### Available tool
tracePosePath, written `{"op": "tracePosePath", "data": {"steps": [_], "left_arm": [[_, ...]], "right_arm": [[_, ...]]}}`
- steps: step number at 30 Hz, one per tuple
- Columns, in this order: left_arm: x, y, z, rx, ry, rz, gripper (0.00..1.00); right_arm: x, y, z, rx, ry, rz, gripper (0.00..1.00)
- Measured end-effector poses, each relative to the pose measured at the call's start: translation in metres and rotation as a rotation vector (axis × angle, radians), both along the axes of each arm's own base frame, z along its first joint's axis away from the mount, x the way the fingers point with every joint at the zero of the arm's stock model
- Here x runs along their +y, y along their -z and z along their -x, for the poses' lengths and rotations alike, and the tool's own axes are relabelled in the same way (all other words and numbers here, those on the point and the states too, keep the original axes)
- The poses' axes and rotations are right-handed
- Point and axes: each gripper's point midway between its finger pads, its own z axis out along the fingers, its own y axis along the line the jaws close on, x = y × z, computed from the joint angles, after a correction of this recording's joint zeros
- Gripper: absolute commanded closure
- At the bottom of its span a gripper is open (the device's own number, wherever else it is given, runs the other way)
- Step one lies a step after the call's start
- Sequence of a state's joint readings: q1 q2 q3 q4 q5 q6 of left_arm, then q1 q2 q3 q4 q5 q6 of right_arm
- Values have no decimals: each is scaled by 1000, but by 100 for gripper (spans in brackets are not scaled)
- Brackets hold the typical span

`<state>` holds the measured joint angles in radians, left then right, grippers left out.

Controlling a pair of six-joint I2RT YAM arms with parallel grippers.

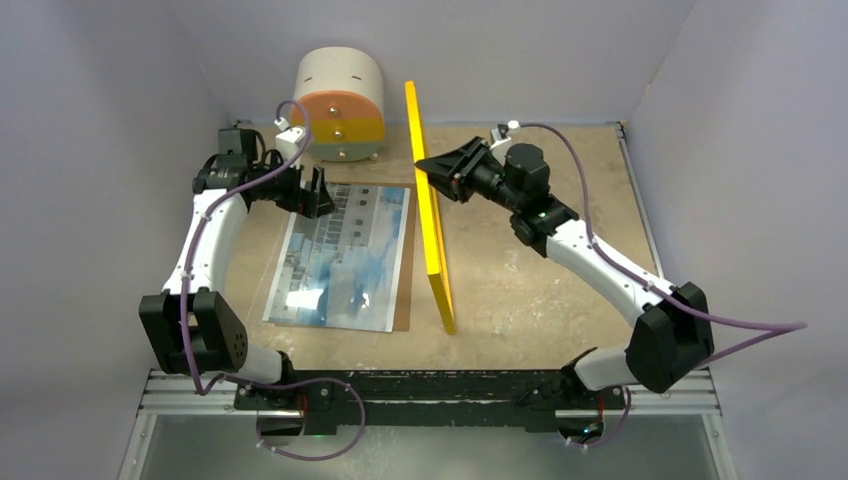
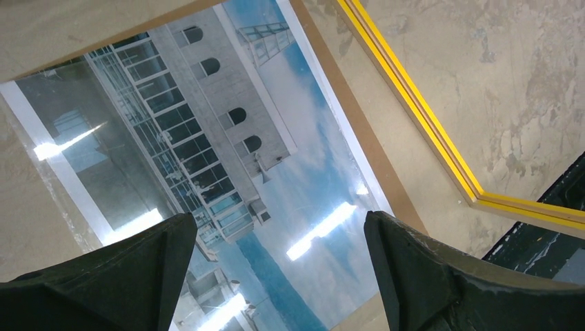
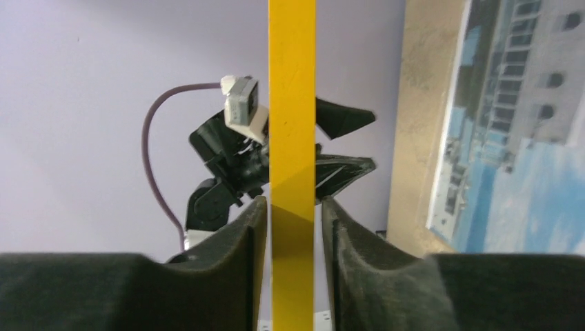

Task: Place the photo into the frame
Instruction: Turn over the photo frame at the center of the board.

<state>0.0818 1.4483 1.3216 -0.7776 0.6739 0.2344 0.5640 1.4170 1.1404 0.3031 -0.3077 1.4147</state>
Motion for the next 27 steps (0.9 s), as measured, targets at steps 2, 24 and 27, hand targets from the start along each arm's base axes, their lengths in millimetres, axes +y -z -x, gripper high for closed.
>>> {"op": "tracePosePath", "data": {"steps": [2, 24, 27], "left_arm": [[-2, -6, -2, -13, 2, 5, 0], [-144, -70, -35, -191, 257, -10, 0], [-139, -50, -35, -160, 237, -35, 0]], "right_arm": [[-16, 1, -6, 9, 27, -21, 43], [-122, -15, -27, -28, 128, 165, 15], [-128, -17, -27, -30, 115, 222, 20]]}}
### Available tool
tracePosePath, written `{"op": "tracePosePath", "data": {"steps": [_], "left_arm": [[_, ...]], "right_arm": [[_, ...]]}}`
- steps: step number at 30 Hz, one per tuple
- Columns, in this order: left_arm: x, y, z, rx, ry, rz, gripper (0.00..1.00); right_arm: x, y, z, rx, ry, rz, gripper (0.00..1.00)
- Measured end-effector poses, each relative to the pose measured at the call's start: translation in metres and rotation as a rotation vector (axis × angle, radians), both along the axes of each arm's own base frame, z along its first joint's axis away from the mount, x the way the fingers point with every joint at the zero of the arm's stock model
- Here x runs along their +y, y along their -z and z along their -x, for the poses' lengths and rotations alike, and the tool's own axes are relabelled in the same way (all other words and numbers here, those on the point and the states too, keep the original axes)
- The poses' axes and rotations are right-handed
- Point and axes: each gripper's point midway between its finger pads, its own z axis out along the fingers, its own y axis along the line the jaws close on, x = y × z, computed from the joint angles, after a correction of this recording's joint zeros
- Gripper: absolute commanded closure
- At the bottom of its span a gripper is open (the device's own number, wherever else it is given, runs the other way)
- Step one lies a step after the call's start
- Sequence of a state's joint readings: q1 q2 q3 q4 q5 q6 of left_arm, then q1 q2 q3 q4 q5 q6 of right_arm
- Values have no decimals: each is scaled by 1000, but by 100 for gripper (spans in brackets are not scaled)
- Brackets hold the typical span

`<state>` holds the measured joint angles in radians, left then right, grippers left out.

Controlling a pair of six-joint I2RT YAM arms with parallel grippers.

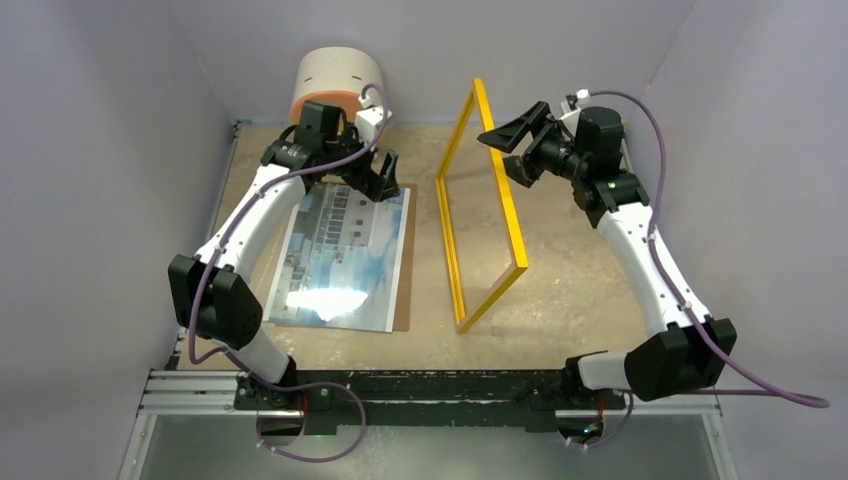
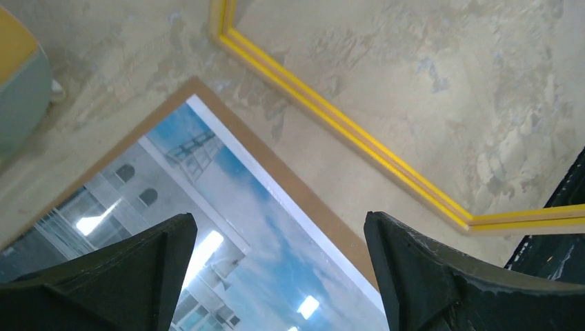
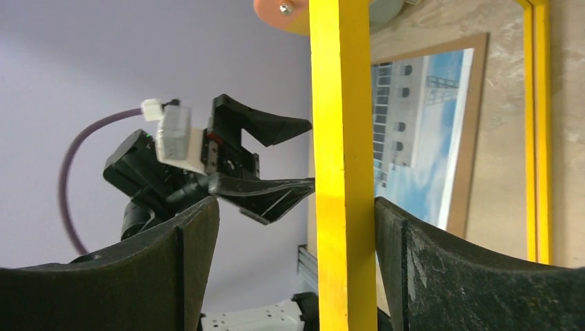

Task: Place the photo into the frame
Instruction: Turn over the photo frame at the center of the board.

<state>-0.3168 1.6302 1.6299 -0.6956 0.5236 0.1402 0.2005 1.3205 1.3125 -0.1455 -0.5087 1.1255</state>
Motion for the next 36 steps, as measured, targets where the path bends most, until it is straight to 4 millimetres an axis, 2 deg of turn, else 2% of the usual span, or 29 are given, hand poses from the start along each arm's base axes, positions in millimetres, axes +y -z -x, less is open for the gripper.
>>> {"op": "tracePosePath", "data": {"steps": [5, 8, 12, 16, 18, 20, 27, 36], "left_arm": [[15, 57, 9, 88, -45, -90, 0], [20, 78, 12, 103, -56, -142, 0], [16, 99, 20, 105, -41, -196, 0], [7, 111, 23, 103, -8, -234, 0], [5, 115, 24, 106, 2, -244, 0], [6, 119, 23, 106, 5, -260, 0], [17, 126, 21, 94, -6, -321, 0], [29, 138, 26, 108, -8, -387, 0]], "right_arm": [[-6, 6, 3, 9, -22, 126, 27], [-13, 15, 7, 19, -19, 202, 31], [-30, 42, 11, 69, 13, 333, 34], [-48, 62, 15, 107, 47, 451, 41], [-55, 70, 18, 109, 52, 500, 48], [-60, 78, 21, 115, 50, 541, 53], [-80, 121, 32, 169, 8, 709, 61], [-87, 175, 34, 264, -69, 806, 61]]}}
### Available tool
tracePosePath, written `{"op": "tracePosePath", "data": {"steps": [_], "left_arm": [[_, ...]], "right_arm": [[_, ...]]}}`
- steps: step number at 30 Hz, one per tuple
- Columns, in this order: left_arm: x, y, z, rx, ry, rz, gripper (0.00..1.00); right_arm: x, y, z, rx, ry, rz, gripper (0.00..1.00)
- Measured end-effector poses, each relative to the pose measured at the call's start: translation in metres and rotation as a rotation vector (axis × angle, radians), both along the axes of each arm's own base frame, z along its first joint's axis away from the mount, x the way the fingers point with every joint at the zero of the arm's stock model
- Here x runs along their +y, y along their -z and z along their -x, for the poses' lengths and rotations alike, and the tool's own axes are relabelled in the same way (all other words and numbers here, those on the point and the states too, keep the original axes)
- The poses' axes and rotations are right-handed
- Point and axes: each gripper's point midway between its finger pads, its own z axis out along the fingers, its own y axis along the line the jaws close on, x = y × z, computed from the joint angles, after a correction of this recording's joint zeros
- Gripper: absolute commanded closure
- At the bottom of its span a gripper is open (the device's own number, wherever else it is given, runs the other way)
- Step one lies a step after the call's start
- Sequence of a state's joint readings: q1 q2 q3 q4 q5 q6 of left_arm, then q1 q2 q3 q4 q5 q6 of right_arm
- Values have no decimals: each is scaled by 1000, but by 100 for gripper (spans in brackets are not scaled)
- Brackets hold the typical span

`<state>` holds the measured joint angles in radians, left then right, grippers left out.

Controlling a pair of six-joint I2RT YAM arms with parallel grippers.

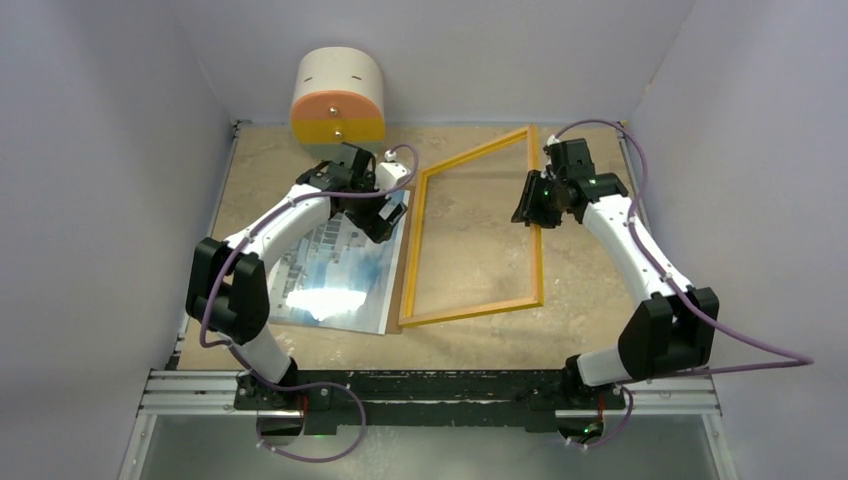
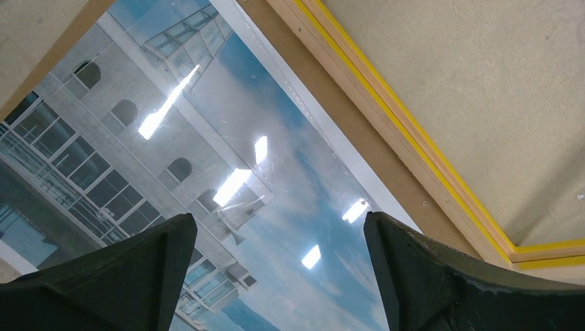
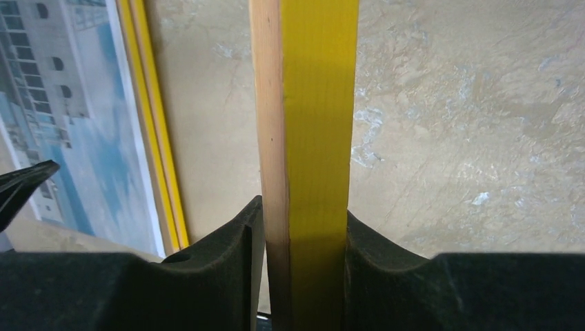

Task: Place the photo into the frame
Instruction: Turn over the photo frame at the center of the board.

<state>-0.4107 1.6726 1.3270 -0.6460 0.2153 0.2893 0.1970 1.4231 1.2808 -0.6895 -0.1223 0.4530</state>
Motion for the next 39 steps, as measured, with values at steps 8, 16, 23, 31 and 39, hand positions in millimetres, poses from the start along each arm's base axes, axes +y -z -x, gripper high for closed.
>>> {"op": "tracePosePath", "data": {"steps": [8, 16, 23, 31, 39], "left_arm": [[12, 13, 4, 5, 4, -62, 0], [29, 42, 14, 18, 15, -145, 0], [39, 78, 17, 48, 12, -210, 0], [30, 77, 1, -6, 10, -173, 0], [27, 89, -2, 5, 12, -176, 0]], "right_arm": [[9, 33, -8, 67, -38, 32, 62], [-7, 74, -16, 131, 8, 152, 58], [-21, 113, -13, 185, 37, 258, 58], [-31, 140, -3, 219, 68, 308, 59], [-33, 155, 0, 226, 95, 314, 59]]}}
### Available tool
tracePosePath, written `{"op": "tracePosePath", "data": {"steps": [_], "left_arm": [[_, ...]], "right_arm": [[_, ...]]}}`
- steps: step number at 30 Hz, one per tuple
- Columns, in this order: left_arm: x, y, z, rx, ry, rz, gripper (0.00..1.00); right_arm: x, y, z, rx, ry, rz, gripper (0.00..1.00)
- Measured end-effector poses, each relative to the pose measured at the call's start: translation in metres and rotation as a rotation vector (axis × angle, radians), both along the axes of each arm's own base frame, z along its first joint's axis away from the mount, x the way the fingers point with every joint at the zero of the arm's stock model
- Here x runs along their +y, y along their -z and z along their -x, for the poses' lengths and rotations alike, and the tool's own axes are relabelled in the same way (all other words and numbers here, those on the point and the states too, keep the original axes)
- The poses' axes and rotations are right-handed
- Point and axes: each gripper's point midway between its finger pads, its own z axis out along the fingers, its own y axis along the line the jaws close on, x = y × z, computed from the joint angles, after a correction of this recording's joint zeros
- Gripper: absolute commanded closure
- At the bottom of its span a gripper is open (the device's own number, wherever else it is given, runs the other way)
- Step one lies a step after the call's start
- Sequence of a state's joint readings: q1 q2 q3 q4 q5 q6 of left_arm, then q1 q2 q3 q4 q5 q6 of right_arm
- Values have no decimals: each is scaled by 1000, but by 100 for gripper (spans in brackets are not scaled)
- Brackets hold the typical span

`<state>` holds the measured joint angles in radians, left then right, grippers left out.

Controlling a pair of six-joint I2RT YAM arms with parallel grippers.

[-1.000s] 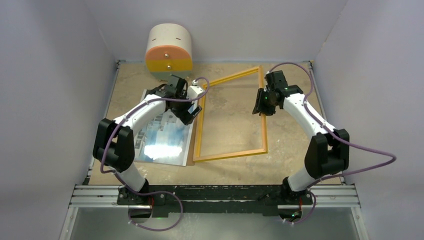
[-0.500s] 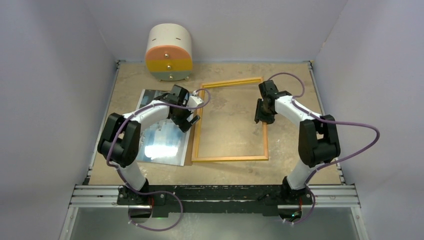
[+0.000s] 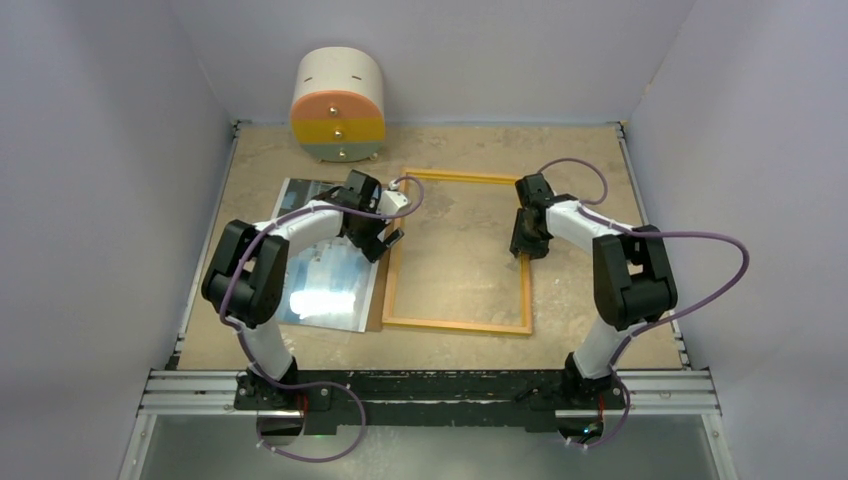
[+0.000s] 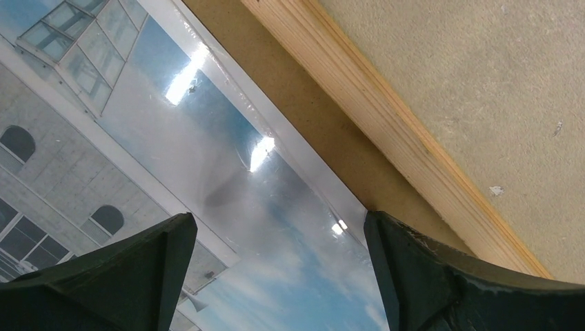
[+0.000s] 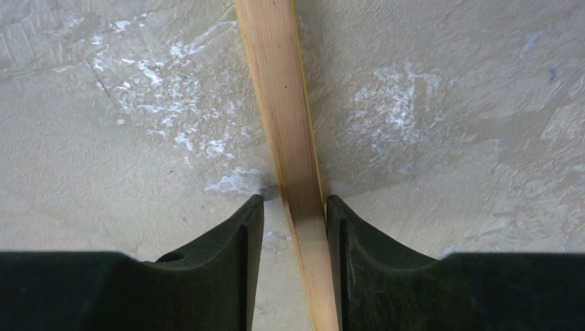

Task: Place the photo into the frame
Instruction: Turn over the photo frame at the center of the board.

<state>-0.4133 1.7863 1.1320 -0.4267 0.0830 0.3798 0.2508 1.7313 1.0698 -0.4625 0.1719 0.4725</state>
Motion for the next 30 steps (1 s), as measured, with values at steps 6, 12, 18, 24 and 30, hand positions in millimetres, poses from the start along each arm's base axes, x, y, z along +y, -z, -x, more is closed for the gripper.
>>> {"op": "tracePosePath", "data": {"steps": [6, 12, 18, 24, 30], "left_arm": [[-4, -1, -2, -12, 5, 6, 0], [-20, 2, 2, -12, 44, 6, 0], [-35, 0, 5, -22, 82, 3, 0], [-54, 3, 1, -24, 114, -2, 0], [-73, -5, -15, -40, 116, 20, 0]], "right_arm": [[-6, 5, -1, -5, 45, 27, 59], [-20, -5, -3, -37, 129, 62, 55], [-30, -23, -7, -79, 183, 71, 43], [-23, -55, -10, -165, 191, 8, 36], [-2, -85, -17, -288, 154, -136, 34]]}}
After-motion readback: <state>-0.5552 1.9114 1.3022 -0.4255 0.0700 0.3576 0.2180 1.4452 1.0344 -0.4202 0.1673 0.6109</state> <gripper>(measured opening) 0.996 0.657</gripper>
